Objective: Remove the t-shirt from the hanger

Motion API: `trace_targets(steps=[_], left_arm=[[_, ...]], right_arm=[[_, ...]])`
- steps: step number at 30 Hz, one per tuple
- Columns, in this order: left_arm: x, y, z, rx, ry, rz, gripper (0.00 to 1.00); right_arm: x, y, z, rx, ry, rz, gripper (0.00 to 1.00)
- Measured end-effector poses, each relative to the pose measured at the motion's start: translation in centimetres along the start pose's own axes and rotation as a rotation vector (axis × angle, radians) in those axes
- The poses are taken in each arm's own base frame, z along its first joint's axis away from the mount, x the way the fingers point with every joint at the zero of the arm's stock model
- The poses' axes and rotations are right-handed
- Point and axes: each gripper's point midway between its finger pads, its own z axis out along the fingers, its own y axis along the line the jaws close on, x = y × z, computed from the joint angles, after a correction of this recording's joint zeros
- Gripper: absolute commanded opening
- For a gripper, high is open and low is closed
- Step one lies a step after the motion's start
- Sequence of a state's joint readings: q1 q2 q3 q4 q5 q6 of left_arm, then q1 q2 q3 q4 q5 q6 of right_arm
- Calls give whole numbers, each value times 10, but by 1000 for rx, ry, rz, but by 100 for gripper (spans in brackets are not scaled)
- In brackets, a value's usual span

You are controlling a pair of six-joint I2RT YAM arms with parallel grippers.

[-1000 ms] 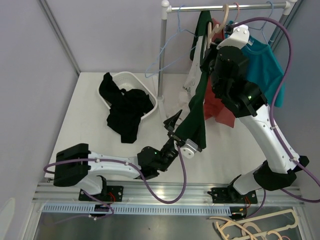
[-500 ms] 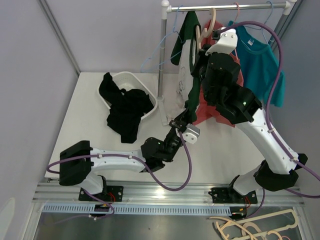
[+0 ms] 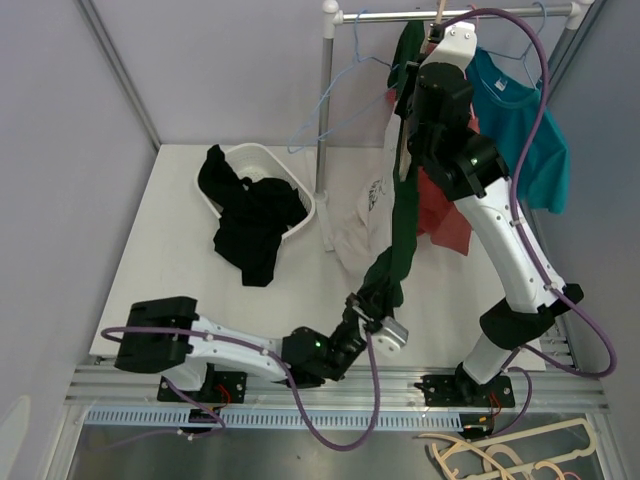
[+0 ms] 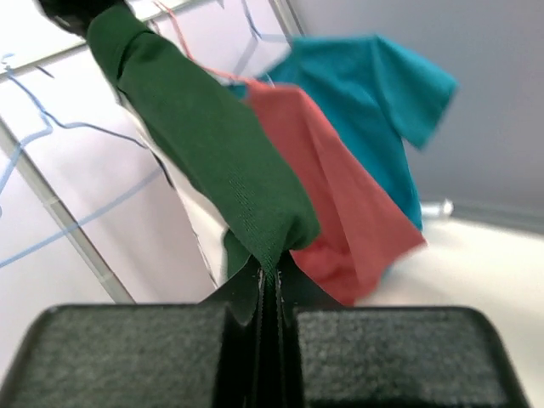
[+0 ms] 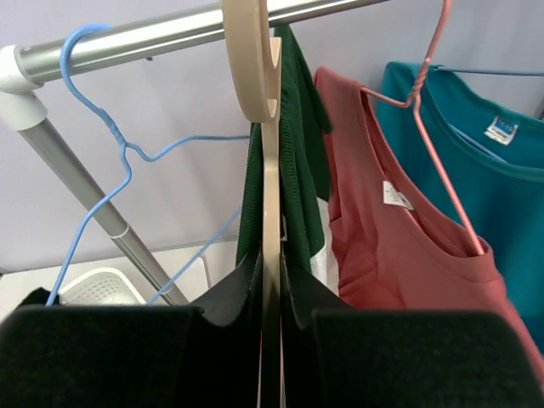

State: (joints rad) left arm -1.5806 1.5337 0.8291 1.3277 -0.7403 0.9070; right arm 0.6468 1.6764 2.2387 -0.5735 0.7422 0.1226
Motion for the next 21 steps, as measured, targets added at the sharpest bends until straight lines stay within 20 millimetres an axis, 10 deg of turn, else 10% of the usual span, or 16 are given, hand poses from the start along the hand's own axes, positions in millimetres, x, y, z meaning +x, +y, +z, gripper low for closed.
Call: trace_targets(steps=[5,12,21], left_arm=[[38,-34,-17,50,86,87,1],[57,-32,-18,16,142,77,1],[107,49,44,-126,274,-78,1]], right_arm=[[0,-8,2,6,23,-25,0],[0,-4,-7,-42,68,-10,0],[-18,0,-50,-137,77,69,0]])
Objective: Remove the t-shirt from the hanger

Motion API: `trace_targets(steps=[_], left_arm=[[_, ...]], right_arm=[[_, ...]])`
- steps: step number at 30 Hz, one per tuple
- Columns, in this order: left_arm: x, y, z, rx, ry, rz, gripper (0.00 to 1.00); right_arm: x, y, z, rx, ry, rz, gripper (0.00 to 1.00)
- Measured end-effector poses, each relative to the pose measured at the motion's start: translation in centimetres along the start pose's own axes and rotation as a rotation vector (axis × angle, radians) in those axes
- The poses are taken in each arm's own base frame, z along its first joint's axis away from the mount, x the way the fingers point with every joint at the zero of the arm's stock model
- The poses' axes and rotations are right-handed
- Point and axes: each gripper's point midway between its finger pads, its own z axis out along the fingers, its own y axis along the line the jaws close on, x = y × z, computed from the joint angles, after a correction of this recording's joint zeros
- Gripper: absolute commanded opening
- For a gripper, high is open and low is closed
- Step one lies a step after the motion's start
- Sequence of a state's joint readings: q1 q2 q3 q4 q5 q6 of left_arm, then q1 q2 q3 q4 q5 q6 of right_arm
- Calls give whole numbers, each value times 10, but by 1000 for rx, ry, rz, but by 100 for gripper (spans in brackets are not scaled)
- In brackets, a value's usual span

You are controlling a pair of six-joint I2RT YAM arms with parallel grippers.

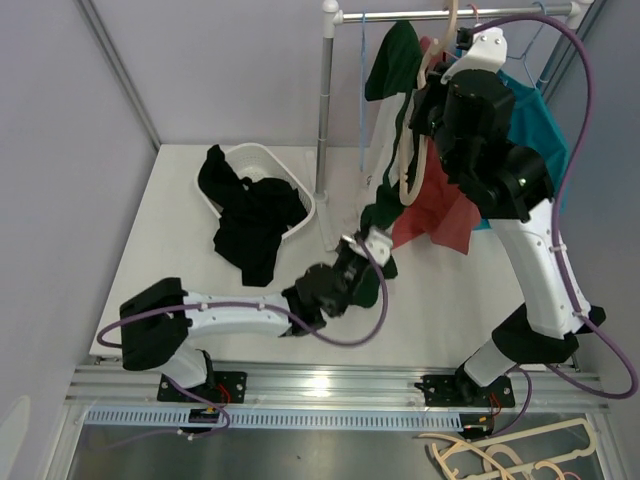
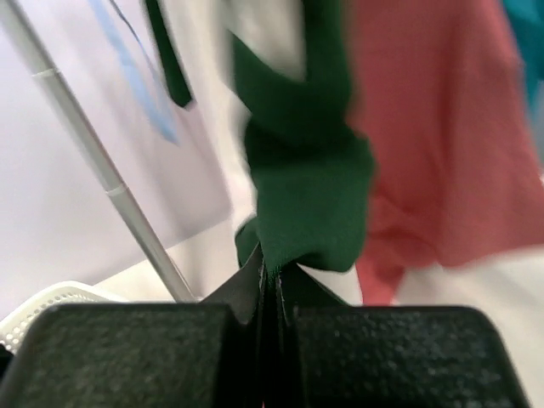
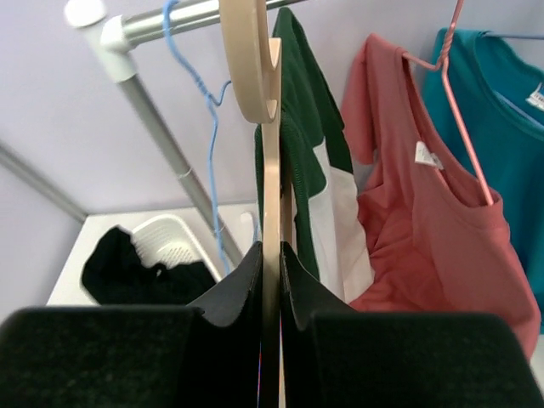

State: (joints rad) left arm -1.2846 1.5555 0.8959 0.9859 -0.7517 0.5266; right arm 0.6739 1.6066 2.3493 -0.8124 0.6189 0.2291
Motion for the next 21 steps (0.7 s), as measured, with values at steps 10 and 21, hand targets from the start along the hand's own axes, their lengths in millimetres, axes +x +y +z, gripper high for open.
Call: trace_targets(steps=[10,21], left_arm=[[-60,64,82,-60,59,-189,0],[-47,78,114,-67,223,-195,1]], right_arm=[[36,-2,-79,-142,146,-1,0],[87,-10,-125,-201,351,-81,0]])
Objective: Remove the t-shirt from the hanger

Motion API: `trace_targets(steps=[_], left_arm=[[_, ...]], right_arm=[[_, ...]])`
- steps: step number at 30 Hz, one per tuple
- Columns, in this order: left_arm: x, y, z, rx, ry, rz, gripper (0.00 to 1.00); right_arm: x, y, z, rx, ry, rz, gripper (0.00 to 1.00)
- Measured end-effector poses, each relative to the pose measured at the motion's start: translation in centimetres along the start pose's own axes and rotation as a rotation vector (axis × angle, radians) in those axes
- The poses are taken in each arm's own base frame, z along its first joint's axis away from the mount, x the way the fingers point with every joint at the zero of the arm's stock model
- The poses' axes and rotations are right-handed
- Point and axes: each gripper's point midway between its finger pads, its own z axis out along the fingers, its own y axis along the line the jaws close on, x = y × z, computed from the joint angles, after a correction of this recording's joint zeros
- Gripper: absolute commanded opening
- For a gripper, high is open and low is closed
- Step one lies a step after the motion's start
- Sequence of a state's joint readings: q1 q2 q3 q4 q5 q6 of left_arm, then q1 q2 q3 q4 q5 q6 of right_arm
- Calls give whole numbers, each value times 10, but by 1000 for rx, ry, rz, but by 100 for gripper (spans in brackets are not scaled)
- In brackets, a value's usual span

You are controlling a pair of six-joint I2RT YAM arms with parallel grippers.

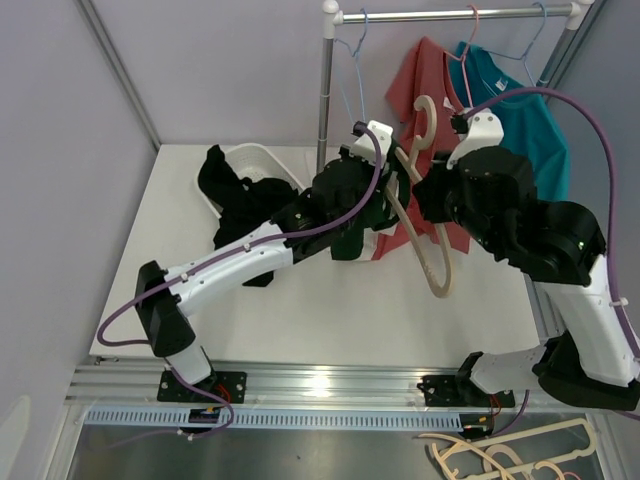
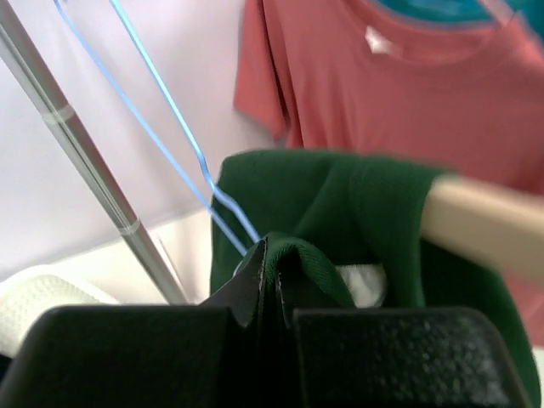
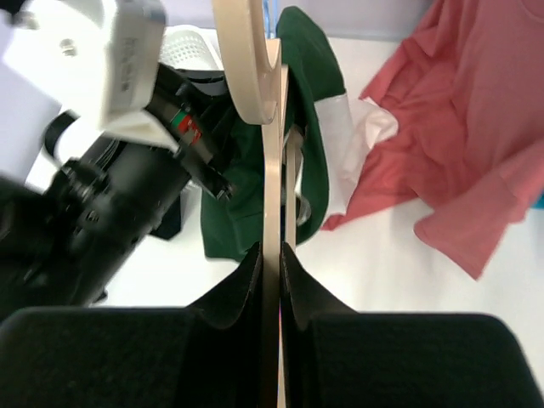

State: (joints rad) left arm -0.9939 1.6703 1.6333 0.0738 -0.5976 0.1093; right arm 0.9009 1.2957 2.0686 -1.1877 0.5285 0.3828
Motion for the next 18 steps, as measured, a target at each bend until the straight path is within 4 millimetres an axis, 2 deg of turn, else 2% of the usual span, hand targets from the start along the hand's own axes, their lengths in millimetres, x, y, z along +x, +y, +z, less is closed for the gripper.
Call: trace_targets(steps=[3,9,13,18], left_arm=[[22,2,1,-5,75,7,1],[45,18,2,-55,151,-29,1],[64,26,0,-83,205,-28,1],[82,32,-5,-99,271,-34,1]], right_arm=[[0,-10,-18,3,16,0,0],[-10,-28,-60,-42,-23,32,0],[-14,-35,-73,-51,-50,44,0],[-23,-46,-76,0,-87,31,0]])
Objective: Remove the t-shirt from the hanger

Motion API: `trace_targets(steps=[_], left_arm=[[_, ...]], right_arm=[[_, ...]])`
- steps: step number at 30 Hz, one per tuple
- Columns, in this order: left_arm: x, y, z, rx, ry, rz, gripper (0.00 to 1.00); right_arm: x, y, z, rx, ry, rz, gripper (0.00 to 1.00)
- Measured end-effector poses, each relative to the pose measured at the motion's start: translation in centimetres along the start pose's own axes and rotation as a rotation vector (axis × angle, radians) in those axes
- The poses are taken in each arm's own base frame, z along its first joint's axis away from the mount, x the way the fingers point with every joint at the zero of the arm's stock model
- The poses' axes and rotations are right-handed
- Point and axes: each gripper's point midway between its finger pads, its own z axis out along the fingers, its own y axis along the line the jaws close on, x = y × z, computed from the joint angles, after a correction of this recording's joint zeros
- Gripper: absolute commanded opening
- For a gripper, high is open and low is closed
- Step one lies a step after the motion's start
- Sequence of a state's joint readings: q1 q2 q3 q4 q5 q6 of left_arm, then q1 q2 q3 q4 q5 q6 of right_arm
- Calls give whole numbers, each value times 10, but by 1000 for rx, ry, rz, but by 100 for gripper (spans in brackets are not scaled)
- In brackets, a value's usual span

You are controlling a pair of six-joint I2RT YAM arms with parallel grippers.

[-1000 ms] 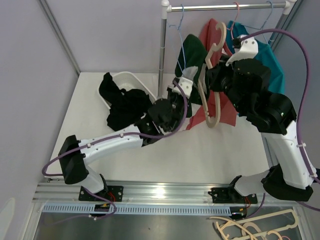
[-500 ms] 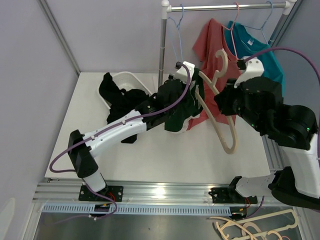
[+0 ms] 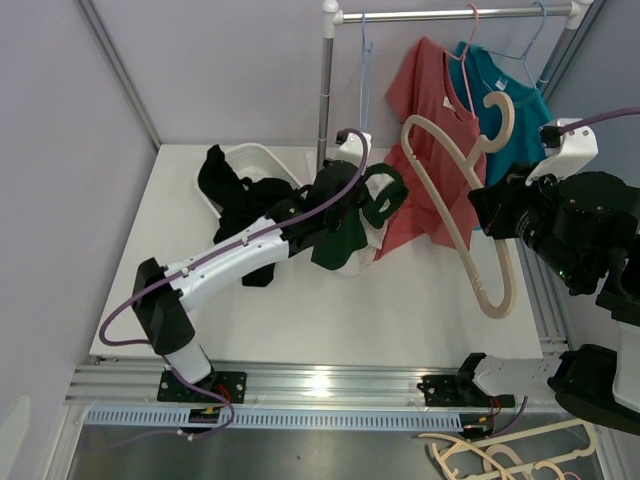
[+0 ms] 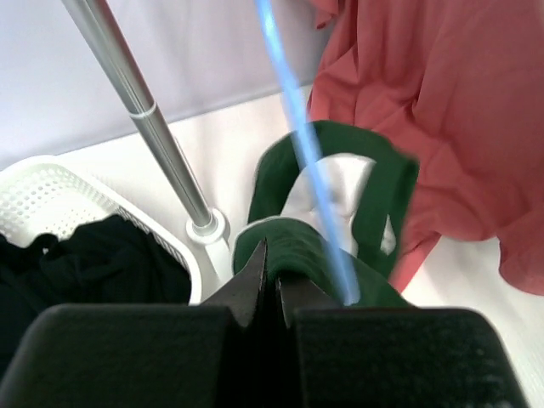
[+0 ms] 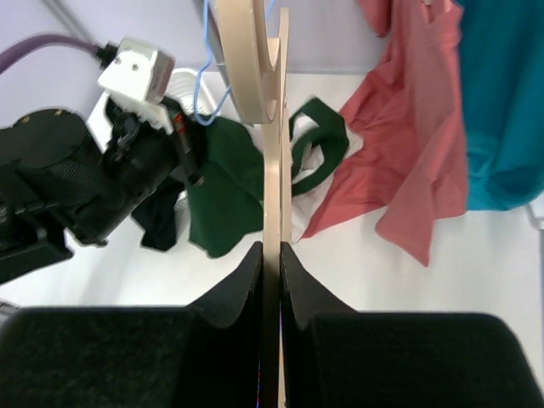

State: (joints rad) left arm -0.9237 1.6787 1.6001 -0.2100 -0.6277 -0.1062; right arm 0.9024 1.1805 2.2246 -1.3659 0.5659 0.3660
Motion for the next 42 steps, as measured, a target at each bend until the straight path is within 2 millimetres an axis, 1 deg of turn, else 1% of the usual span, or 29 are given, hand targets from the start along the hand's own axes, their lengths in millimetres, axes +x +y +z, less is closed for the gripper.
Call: trace_targets(steps=[2,5,6,8,9,11,13,15,18,20,21,23,26,28,30,34,37,39,41,42], left_arm=[[10,1,-2,13,16,-1,1],[30,3,-17,64,57,9,1],[31,3,-23,83,62,9,1],[21,5,-39,110,53,3,1],[11,7,-46,116,42,-3,1],[-16,13,-62,123,5,-24,1],[-50,21,-76,121,-48,-49,1],[-82,32,-88,111,-111,-81,1],[-126,54,-103,90,-188,-113,1],[-146,70,-108,66,-217,-116,1],[-164,83,-109,41,-253,-134,1],[-188,101,-112,4,-303,-141,1],[-219,125,-114,-49,-380,-140,1],[-237,139,-113,-79,-433,-136,1],[-249,153,-110,-103,-476,-135,1],[-271,183,-105,-158,-568,-137,1],[-290,205,-106,-194,-637,-143,1],[-307,219,-111,-219,-694,-146,1],[-328,232,-123,-247,-765,-149,1],[-334,236,-129,-259,-787,-146,1]], right_arm=[[-4,-4,3,28,-21,-14,0],[-10,-3,12,50,-54,-40,0],[-12,-1,17,54,-65,-50,0],[-15,6,29,63,-75,-76,0],[-17,11,39,68,-80,-90,0],[-21,22,57,79,-90,-113,0],[-24,33,82,92,-93,-137,0],[-24,39,107,106,-89,-154,0],[-26,30,141,147,-71,-165,0],[-37,18,157,176,-82,-150,0],[-47,14,163,184,-103,-137,0],[-61,5,170,200,-134,-123,0],[-82,-2,177,192,-195,-104,0],[-92,-5,183,182,-224,-95,0],[-97,-8,194,176,-242,-93,0],[-97,-15,227,168,-239,-92,0],[-89,-20,252,164,-219,-94,0],[-85,-22,267,163,-209,-95,0],[-84,-24,279,162,-210,-95,0],[-84,-24,284,161,-212,-94,0]])
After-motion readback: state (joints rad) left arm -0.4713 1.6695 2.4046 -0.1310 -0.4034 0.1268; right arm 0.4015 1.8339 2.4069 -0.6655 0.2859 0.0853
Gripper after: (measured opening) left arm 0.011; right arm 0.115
